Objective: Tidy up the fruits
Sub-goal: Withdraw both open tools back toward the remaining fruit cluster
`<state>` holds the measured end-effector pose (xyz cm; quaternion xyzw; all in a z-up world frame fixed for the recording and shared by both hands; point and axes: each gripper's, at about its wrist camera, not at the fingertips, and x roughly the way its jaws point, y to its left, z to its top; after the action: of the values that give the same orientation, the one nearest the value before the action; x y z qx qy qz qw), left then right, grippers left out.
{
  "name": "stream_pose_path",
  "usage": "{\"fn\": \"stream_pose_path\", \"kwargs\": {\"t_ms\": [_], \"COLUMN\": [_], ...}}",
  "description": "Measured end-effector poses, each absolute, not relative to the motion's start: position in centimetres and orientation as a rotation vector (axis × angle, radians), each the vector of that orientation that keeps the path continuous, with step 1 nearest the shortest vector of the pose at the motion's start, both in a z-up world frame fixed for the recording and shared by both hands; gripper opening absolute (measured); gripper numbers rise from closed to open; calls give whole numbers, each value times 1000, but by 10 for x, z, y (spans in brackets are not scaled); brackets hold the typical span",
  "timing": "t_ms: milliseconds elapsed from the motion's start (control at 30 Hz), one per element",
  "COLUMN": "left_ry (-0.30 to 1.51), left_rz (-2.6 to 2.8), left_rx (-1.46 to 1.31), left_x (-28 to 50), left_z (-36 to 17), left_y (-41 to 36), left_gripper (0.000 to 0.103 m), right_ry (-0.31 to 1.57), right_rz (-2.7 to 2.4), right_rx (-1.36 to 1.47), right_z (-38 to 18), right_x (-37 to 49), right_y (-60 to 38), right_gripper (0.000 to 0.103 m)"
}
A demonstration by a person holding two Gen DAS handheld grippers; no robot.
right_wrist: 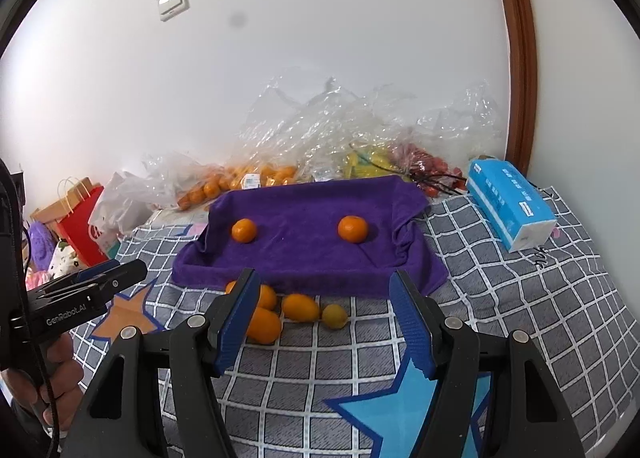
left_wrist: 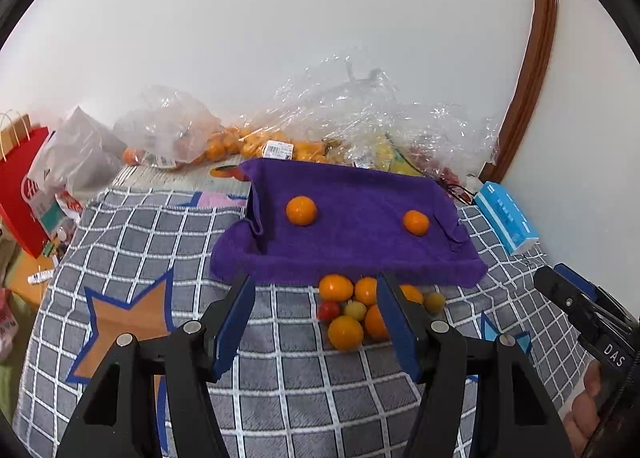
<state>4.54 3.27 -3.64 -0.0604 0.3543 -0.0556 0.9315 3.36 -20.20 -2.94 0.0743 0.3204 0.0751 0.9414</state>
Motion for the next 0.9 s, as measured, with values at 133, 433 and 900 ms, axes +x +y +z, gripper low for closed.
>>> {"fn": "stream_pose_path", "kwargs": {"t_ms": [133, 433, 900], "left_ry": [723, 732, 794], "left_rz": [-113, -112, -132], "left_rx": [-117, -132, -174], "left_x": [37, 37, 50], "left_z": [-42, -53, -77], "left_y": [38, 47, 56], "left_gripper": [61, 61, 63], "right_ry": [668, 647, 671], "right_rz": [170, 177, 159], "right_rx": [165, 128, 81], "right_z": [-37, -47, -66], "right_x": [33, 31, 40], "right_y": [-196, -181, -174], "right_gripper": [67, 65, 65]}}
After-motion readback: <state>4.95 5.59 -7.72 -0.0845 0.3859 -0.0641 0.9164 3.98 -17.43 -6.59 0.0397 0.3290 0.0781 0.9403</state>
